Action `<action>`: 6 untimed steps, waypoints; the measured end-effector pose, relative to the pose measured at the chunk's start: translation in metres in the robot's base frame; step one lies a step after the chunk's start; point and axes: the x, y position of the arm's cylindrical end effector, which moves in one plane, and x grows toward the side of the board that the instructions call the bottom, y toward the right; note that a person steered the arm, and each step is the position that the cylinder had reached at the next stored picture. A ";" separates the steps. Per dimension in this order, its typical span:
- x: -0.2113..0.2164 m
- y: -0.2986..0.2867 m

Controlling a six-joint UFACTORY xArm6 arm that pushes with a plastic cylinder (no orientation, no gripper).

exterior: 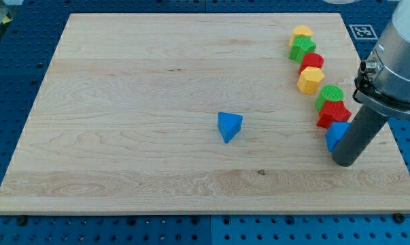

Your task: Slide the blue triangle towards the bottom right

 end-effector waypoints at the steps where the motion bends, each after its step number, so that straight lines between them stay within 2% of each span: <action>1: 0.002 0.000; 2: 0.024 -0.005; 3: 0.030 -0.036; 5: 0.030 -0.155; 6: -0.007 -0.211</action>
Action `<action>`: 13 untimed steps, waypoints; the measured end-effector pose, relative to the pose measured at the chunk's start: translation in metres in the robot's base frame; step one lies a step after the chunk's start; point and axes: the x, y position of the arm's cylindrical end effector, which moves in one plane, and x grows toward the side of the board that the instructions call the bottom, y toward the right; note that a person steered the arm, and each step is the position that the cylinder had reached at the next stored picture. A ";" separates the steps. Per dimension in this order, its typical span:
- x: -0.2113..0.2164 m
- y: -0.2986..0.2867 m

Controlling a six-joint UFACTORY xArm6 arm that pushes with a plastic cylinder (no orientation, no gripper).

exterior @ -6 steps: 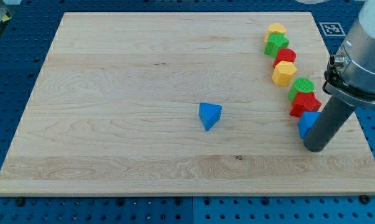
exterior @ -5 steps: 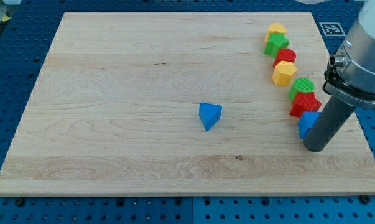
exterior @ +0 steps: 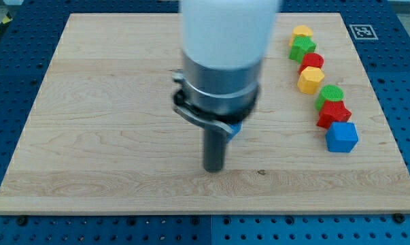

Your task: Slide the blue triangle towards the bottom right

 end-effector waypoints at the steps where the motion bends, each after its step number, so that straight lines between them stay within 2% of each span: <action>1: -0.066 -0.024; 2: -0.071 -0.024; 3: -0.069 0.001; 4: -0.057 0.027; 6: -0.038 0.041; 10: -0.049 0.039; 13: -0.051 0.088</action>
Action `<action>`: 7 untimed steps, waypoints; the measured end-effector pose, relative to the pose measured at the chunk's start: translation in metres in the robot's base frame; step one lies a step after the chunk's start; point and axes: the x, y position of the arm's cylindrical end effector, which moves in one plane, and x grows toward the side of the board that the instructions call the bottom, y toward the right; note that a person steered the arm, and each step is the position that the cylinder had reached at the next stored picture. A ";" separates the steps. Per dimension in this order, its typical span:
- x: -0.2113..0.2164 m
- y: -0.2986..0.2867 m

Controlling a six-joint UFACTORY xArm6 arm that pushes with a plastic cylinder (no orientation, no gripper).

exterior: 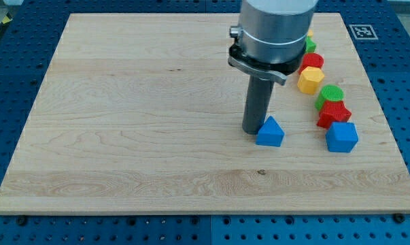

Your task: Slide the blue triangle towards the bottom right

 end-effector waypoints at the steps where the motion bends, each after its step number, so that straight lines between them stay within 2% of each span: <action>1: -0.003 0.018; 3: 0.000 0.054; 5: 0.006 0.037; 7: 0.040 0.030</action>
